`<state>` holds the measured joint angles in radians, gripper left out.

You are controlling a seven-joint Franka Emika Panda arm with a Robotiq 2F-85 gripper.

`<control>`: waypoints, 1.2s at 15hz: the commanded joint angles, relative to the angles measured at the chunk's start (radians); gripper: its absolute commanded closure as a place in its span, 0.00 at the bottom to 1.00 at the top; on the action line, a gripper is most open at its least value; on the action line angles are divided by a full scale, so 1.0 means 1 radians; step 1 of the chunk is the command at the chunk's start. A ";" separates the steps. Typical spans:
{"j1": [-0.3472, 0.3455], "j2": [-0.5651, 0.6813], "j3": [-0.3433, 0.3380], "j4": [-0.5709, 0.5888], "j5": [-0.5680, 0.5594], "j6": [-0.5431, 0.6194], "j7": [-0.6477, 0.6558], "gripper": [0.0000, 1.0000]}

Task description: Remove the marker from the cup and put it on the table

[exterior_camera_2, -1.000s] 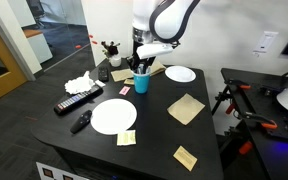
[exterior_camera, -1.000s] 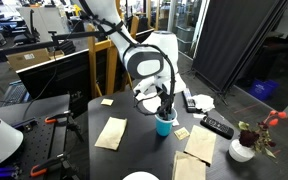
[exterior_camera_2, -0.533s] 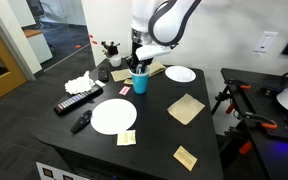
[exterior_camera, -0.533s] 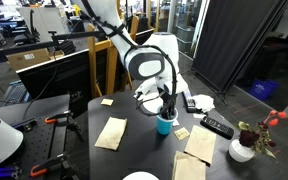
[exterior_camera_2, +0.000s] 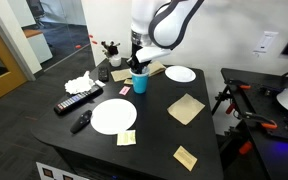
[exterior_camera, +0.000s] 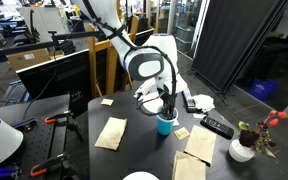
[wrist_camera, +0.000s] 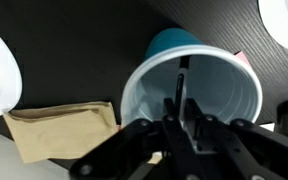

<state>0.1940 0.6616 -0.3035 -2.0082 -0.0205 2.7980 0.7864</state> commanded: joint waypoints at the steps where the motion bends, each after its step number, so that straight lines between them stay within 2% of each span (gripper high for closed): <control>1: 0.037 0.012 -0.039 -0.003 -0.021 0.040 0.016 0.89; 4: 0.059 0.012 -0.059 -0.010 -0.027 0.046 0.020 0.96; 10: 0.171 -0.057 -0.165 -0.076 -0.090 0.027 0.070 0.97; 14: 0.217 -0.147 -0.194 -0.141 -0.134 0.027 0.084 0.97; 18: 0.276 -0.244 -0.253 -0.196 -0.240 0.024 0.138 0.97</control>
<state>0.4158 0.5232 -0.5007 -2.1238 -0.1702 2.8180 0.8590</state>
